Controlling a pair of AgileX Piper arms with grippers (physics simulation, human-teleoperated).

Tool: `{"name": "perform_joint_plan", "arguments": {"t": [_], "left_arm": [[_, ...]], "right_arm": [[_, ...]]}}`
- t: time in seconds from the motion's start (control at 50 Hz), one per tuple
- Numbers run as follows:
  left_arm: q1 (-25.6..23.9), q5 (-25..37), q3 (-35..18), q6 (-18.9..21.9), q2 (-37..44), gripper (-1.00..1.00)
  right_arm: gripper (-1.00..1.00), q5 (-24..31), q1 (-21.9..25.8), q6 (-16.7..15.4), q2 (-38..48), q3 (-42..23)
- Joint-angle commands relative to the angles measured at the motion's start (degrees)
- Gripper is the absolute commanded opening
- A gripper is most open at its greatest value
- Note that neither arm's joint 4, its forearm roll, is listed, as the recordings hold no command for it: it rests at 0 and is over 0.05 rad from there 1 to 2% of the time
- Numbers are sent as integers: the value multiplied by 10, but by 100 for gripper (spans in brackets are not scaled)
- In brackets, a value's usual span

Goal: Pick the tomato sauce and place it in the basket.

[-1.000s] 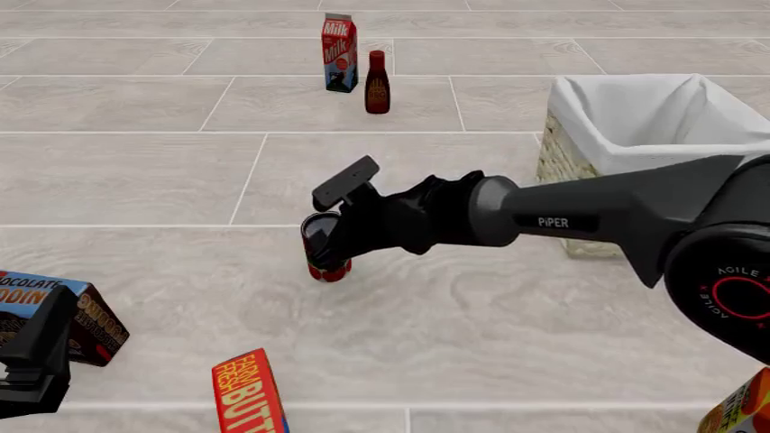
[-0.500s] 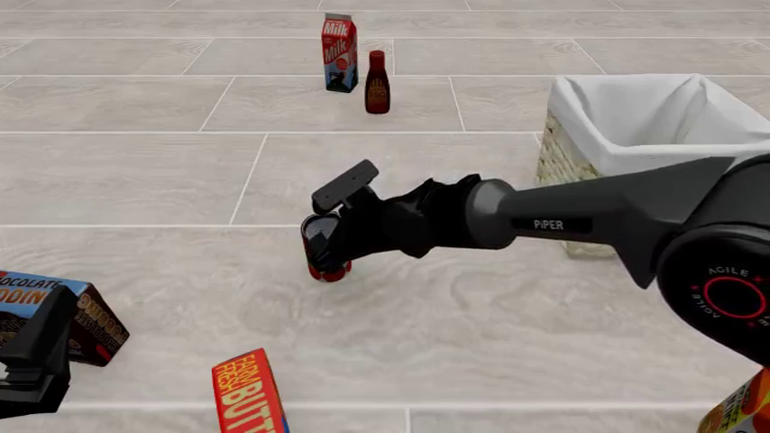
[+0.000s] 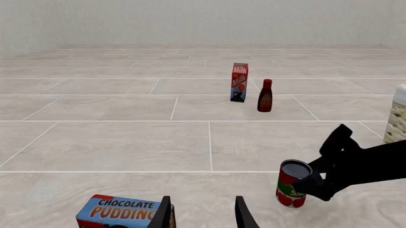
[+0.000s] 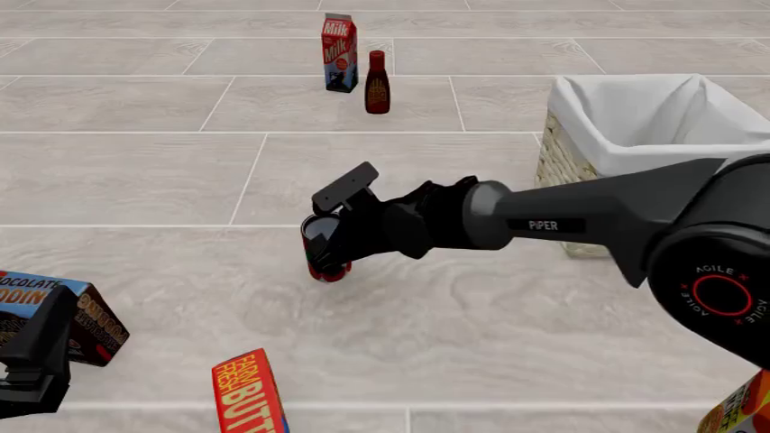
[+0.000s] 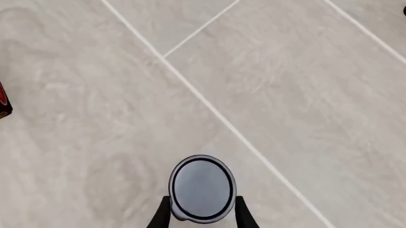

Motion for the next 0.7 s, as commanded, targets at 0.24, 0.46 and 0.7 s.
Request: {"name": "perform_joint_plan", "arguments": {"t": [0.24,0.46,0.7], "left_arm": [[0,0,0,0,0,100],[0,0,0,0,0,100],[0,0,0,0,0,100]], "right_arm": [[-100,-6,-5,-6,5,1],[-100,-21,-7,-32,-17,23],[-100,-18,-13,-50,-53,34]]}}
